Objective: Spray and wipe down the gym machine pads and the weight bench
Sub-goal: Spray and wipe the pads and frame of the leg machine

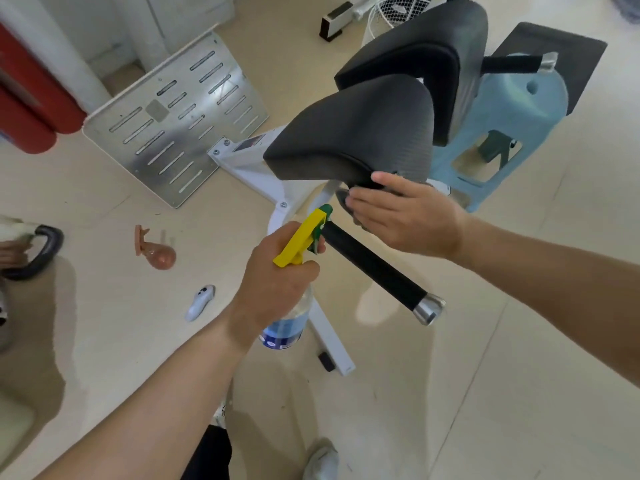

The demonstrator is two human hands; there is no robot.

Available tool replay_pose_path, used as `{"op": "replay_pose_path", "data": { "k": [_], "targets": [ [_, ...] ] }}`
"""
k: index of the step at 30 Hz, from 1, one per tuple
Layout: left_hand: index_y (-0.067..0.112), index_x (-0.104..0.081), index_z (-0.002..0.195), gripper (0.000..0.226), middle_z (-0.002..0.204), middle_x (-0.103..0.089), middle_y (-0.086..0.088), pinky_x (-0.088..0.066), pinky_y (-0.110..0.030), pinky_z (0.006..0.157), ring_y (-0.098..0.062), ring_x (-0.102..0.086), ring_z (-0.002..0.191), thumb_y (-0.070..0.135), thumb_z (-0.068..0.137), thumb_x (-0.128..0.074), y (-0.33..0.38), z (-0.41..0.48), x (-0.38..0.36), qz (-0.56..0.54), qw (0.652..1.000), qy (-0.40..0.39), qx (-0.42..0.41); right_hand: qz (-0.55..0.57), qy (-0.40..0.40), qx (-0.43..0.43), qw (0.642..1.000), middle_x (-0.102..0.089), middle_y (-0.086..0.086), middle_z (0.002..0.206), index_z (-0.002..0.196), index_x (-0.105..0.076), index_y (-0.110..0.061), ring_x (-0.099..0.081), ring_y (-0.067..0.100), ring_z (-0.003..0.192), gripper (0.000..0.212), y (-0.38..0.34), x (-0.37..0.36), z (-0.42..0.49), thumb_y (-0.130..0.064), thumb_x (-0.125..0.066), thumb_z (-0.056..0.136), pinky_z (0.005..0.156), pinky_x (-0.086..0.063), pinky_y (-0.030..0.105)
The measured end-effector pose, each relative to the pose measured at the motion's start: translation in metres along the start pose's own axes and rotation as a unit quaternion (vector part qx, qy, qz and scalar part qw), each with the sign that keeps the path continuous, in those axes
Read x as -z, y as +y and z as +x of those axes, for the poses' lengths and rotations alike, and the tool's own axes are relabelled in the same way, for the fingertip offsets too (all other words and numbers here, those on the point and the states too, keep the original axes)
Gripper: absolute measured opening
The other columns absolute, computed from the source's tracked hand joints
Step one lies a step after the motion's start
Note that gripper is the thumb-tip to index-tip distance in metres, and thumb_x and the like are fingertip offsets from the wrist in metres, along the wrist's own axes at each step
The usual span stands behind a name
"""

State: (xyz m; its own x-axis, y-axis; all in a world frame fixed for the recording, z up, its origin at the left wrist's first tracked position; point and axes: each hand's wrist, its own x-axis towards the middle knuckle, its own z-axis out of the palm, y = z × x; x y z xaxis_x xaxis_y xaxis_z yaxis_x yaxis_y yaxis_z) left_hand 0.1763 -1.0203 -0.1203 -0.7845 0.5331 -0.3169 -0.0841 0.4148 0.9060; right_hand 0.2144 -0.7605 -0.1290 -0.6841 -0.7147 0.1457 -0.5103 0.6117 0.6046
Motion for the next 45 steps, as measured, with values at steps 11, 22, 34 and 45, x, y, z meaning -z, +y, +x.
{"op": "replay_pose_path", "data": {
  "k": [11, 22, 34, 45],
  "targets": [
    [0.025, -0.067, 0.091, 0.032, 0.093, -0.07, 0.003, -0.044, -0.028, 0.063, -0.011, -0.047, 0.056, -0.001, 0.075, -0.059, -0.013, -0.032, -0.005, 0.002, 0.999, -0.044, 0.023, 0.145, -0.171, -0.096, 0.97, -0.071, 0.008, 0.111, 0.108, -0.071, -0.008, -0.066, 0.031, 0.1, 0.03, -0.033, 0.032, -0.026, -0.001, -0.048, 0.09, 0.112, -0.034, 0.042],
    [0.03, -0.066, 0.099, 0.041, 0.092, -0.069, 0.01, -0.05, -0.038, 0.079, -0.015, -0.059, 0.077, 0.018, 0.062, -0.052, -0.014, -0.052, -0.021, 0.087, 0.982, -0.164, 0.042, 0.47, -0.024, -0.705, 0.53, -0.067, -0.008, 0.081, 0.109, -0.067, -0.023, -0.069, 0.009, 0.053, 0.021, -0.04, 0.149, -0.01, -0.015, -0.049, 0.102, 0.047, -0.052, 0.02],
    [0.031, -0.066, 0.097, 0.037, 0.091, -0.068, -0.002, -0.049, -0.033, 0.072, -0.026, -0.059, 0.079, 0.017, 0.065, -0.053, -0.026, -0.043, 0.005, 0.077, 0.981, -0.159, 0.083, 0.321, -0.322, -0.566, 0.687, -0.055, 0.001, 0.127, 0.137, -0.043, -0.027, -0.059, 0.029, 0.1, 0.04, -0.091, 0.13, 0.002, -0.042, -0.033, 0.101, 0.075, -0.05, 0.038],
    [0.031, -0.067, 0.097, 0.038, 0.069, -0.056, -0.003, -0.043, -0.036, 0.064, -0.017, -0.042, 0.056, 0.015, 0.065, -0.053, -0.048, -0.019, 0.051, 0.04, 0.987, -0.133, 0.081, 0.154, -0.376, -0.48, 0.777, -0.052, 0.019, 0.098, 0.14, -0.039, -0.002, -0.039, 0.03, 0.068, 0.049, -0.11, 0.064, 0.06, -0.008, -0.046, 0.091, 0.058, -0.035, 0.04]
  ]
}}
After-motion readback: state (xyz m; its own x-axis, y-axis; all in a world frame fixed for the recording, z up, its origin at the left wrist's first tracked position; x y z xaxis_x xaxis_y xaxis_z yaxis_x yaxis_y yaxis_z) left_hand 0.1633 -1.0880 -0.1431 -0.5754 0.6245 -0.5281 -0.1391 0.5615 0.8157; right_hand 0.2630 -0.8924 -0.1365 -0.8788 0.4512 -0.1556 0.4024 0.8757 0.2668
